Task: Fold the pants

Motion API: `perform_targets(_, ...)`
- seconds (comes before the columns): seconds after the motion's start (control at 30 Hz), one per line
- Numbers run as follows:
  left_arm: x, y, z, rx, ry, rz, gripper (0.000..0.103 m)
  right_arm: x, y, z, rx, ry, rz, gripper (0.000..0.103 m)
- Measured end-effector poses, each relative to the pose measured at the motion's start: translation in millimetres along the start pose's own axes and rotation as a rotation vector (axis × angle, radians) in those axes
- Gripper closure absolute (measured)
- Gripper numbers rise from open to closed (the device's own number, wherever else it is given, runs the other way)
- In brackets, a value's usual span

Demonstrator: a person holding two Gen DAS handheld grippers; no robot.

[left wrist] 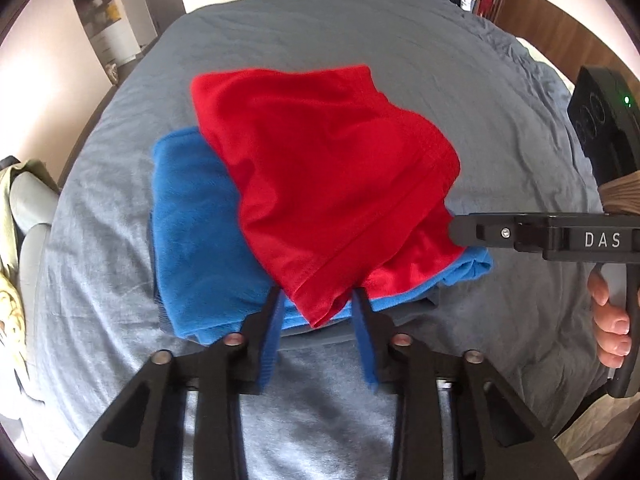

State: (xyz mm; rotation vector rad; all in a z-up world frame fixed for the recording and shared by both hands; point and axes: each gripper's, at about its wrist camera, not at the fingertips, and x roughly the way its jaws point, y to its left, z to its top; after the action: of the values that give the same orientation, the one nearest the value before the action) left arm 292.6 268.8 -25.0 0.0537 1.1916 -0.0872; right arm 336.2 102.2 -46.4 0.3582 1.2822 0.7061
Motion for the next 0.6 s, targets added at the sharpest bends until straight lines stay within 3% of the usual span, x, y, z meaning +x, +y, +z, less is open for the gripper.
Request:
perform_targets(0.13, -1, 3, -1, -0.017, -0.012, -0.007, 0.094, 2, 2, 1, 0.004, 0.006, 0.006, 0.069)
perform_targets(0.23, -11, 9, 0, -0.045, -0.046, -0.014, 0.096, 5, 4, 1, -0.020, 0.011, -0.022, 0.092)
perform_targets(0.43, -35, 11, 0, -0.003, -0.078, 0.033, 0.096, -17, 21, -9, -0.043, -0.014, 0.033, 0.098)
perform_targets(0.6, -26, 19, -6, 0.005, -0.007, 0.063, 0.094, -15, 33, -21, -0.070, 0.021, 0.020, 0.098)
